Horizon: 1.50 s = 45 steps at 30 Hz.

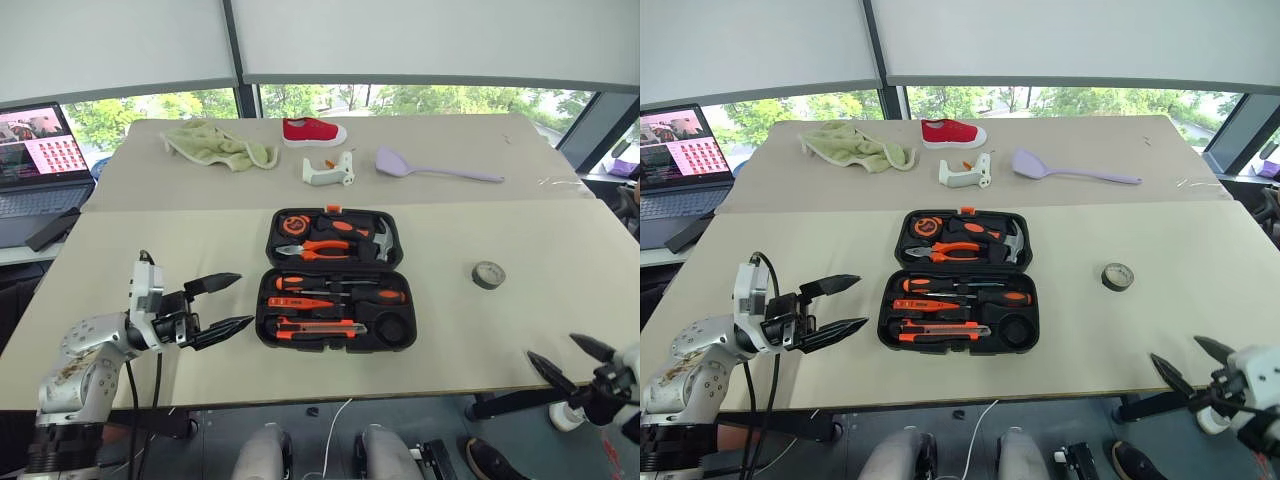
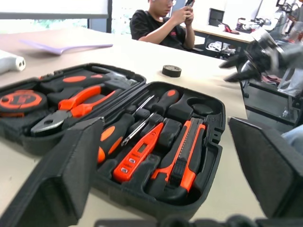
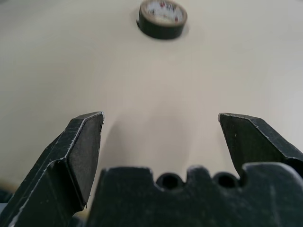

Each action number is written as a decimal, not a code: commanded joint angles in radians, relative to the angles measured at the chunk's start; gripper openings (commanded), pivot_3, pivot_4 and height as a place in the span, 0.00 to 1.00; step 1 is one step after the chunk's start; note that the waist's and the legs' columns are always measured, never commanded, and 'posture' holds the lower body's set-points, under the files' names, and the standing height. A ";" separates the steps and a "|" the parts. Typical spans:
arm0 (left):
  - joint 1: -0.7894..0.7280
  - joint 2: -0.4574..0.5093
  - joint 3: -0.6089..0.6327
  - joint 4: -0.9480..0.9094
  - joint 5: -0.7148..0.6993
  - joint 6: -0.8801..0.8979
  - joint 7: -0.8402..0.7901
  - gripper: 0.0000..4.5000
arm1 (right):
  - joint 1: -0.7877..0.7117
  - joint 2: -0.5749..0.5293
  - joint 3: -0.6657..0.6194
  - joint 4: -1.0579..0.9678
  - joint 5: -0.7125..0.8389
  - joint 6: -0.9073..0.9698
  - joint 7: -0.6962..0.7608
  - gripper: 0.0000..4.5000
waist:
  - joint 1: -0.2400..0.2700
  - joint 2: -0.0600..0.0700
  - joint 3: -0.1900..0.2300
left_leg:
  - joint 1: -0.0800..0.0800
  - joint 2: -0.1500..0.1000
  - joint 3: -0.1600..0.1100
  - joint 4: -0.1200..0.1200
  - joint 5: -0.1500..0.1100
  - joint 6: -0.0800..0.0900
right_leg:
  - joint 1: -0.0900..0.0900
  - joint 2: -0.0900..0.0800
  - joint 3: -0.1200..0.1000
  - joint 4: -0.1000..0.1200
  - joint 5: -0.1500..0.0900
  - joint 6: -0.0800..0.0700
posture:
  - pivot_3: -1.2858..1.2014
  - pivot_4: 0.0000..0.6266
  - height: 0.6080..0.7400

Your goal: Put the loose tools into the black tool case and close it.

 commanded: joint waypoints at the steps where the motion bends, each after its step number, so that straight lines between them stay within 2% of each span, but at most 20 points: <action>1: -0.037 -0.014 -0.047 -0.061 0.032 -0.047 -0.006 0.98 | -0.155 -0.125 0.094 -0.012 -0.006 0.161 0.056 1.00 | 0.000 -0.002 0.001 | 0.000 0.001 0.000 0.000 0.000 0.001 | 0.000 0.001 0.000 0.000 0.000 0.000 | 0.52 0.24 1.00; 3: -0.064 -0.036 -0.087 -0.079 0.046 -0.049 0.012 0.98 | -0.289 -0.206 0.216 0.033 -0.058 0.242 0.125 1.00 | 0.002 -0.001 0.001 | -0.001 0.000 0.000 0.000 0.000 0.001 | 0.000 0.001 -0.001 0.000 0.000 0.000 | 0.52 0.24 1.00; 5: -0.089 -0.061 -0.127 -0.101 0.057 -0.036 0.036 0.98 | -0.469 -0.242 0.353 0.112 -0.122 0.325 0.165 1.00 | 0.004 -0.002 0.001 | -0.005 -0.001 0.000 0.001 0.000 0.001 | -0.004 0.002 0.000 0.000 0.001 0.001 | 0.52 0.24 1.00; 9: -0.100 -0.092 -0.165 -0.128 0.056 -0.037 0.043 0.98 | -0.718 -0.216 0.536 0.283 -0.243 0.352 0.214 1.00 | 0.002 -0.003 0.001 | -0.007 -0.002 0.001 0.002 -0.001 0.001 | -0.006 0.002 0.001 -0.001 0.001 0.002 | 0.52 0.24 1.00; 13: -0.082 -0.081 -0.184 -0.149 0.069 -0.036 0.036 0.98 | -0.851 -0.183 0.640 0.420 -0.333 0.317 0.242 1.00 | 0.005 -0.003 0.001 | -0.008 -0.002 0.001 0.001 -0.001 0.002 | -0.007 0.002 0.000 -0.001 0.001 0.002 | 0.52 0.24 1.00; 14: -0.080 -0.080 -0.184 -0.151 0.068 -0.035 0.038 1.00 | -0.870 -0.177 0.650 0.443 -0.344 0.311 0.245 0.88 | 0.004 -0.003 0.001 | -0.009 -0.002 0.002 0.001 -0.001 0.002 | -0.008 0.001 0.000 -0.001 0.001 0.002 | 0.52 0.24 1.00; 15: -0.074 -0.076 -0.182 -0.156 0.068 -0.033 0.040 1.00 | -0.887 -0.169 0.666 0.461 -0.358 0.315 0.252 0.85 | 0.004 -0.003 0.001 | -0.009 -0.002 0.002 0.001 -0.001 0.002 | -0.008 0.001 0.000 -0.002 0.001 0.003 | 0.52 0.24 1.00; 21: -0.050 -0.054 -0.166 -0.172 0.060 -0.033 0.047 1.00 | -0.951 -0.126 0.700 0.533 -0.397 0.258 0.284 0.39 | 0.000 -0.003 0.001 | -0.009 -0.002 0.002 0.001 -0.001 0.003 | -0.008 0.000 0.001 -0.001 0.001 0.003 | 0.52 0.24 1.00; 24: -0.047 -0.047 -0.159 -0.172 0.058 -0.040 0.047 1.00 | -0.954 -0.131 0.681 0.506 -0.378 0.201 0.329 0.16 | 0.000 -0.002 0.002 | -0.009 -0.002 0.002 0.001 -0.001 0.003 | -0.008 0.000 0.000 -0.001 0.001 0.003 | 0.52 0.24 1.00; 26: -0.043 -0.037 -0.152 -0.170 0.057 -0.050 0.034 1.00 | -0.951 -0.146 0.667 0.420 -0.348 0.204 0.385 0.02 | -0.002 -0.002 0.002 | -0.009 -0.002 0.002 0.001 -0.001 0.003 | -0.008 0.000 0.000 -0.001 0.001 0.003 | 0.52 0.24 1.00; 28: -0.030 -0.017 -0.149 -0.170 0.057 -0.060 0.005 1.00 | -0.947 -0.149 0.643 0.279 -0.280 0.260 0.457 0.02 | -0.004 -0.001 0.002 | -0.009 -0.001 0.002 0.001 -0.001 0.003 | -0.008 0.000 0.000 -0.001 0.001 0.003 | 0.52 0.24 1.00; 32: 0.002 0.022 -0.144 -0.153 0.059 -0.081 -0.050 1.00 | -0.890 -0.144 0.620 -0.093 -0.044 0.517 0.585 0.02 | -0.011 0.000 0.003 | -0.008 0.001 0.002 0.000 -0.002 0.002 | -0.008 0.001 0.000 0.000 0.001 0.003 | 0.52 0.24 1.00; 36: 0.037 0.044 -0.115 -0.129 0.064 -0.101 -0.066 1.00 | -0.844 -0.131 0.659 -0.417 0.167 0.815 0.565 0.02 | -0.007 -0.001 0.003 | -0.008 0.003 0.000 0.000 -0.004 0.000 | -0.008 0.002 -0.001 0.000 0.001 0.003 | 0.52 0.24 1.00; 41: 0.075 0.056 -0.101 -0.128 0.070 -0.115 -0.070 1.00 | -0.778 -0.079 0.758 -0.538 0.156 0.942 0.406 0.02 | 0.000 -0.003 0.004 | -0.008 0.002 0.001 0.002 -0.004 0.000 | -0.008 -0.001 -0.001 0.000 0.001 0.002 | 0.52 0.24 1.00; 45: 0.102 0.057 -0.103 -0.140 0.086 -0.128 -0.059 1.00 | -0.749 -0.136 0.863 -0.538 0.030 0.884 0.357 0.02 | 0.003 -0.003 0.004 | -0.010 0.001 0.001 0.002 -0.004 0.001 | -0.010 -0.002 -0.001 0.000 0.001 0.002 | 0.52 0.24 1.00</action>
